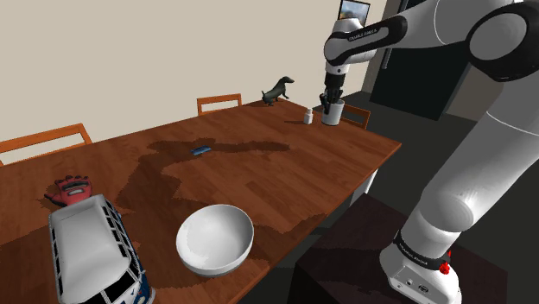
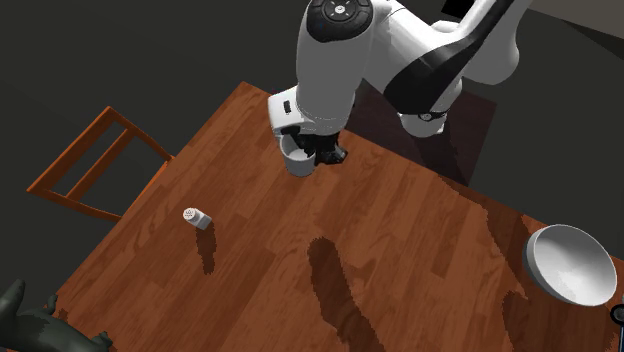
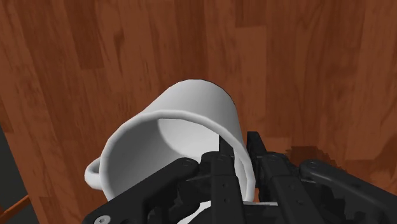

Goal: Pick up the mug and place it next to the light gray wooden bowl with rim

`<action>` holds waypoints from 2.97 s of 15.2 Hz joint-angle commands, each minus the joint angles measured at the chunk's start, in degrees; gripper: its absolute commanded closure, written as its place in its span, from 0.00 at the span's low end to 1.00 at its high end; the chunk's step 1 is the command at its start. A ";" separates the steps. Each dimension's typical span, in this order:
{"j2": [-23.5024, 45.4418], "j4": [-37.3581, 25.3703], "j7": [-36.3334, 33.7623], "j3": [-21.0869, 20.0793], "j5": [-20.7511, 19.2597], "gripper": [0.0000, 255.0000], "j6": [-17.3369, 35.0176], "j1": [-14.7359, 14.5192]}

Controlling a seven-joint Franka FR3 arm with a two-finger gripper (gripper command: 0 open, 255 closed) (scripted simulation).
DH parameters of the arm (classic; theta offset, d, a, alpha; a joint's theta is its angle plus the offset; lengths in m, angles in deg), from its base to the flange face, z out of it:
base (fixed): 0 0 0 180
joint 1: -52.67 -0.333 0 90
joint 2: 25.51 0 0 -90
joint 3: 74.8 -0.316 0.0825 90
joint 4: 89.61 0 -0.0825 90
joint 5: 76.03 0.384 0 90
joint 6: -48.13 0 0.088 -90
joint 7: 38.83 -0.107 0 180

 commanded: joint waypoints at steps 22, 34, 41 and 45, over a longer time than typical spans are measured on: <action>-5.13 1.68 -25.44 -15.40 0.80 1.00 -5.24 -10.67; 2.26 -6.86 -41.55 -24.82 1.62 1.00 -7.45 -17.75; 10.18 -16.51 -50.72 -29.41 0.34 1.00 -9.94 -22.18; 12.81 -18.31 -53.19 -30.39 -0.31 1.00 -9.35 -23.51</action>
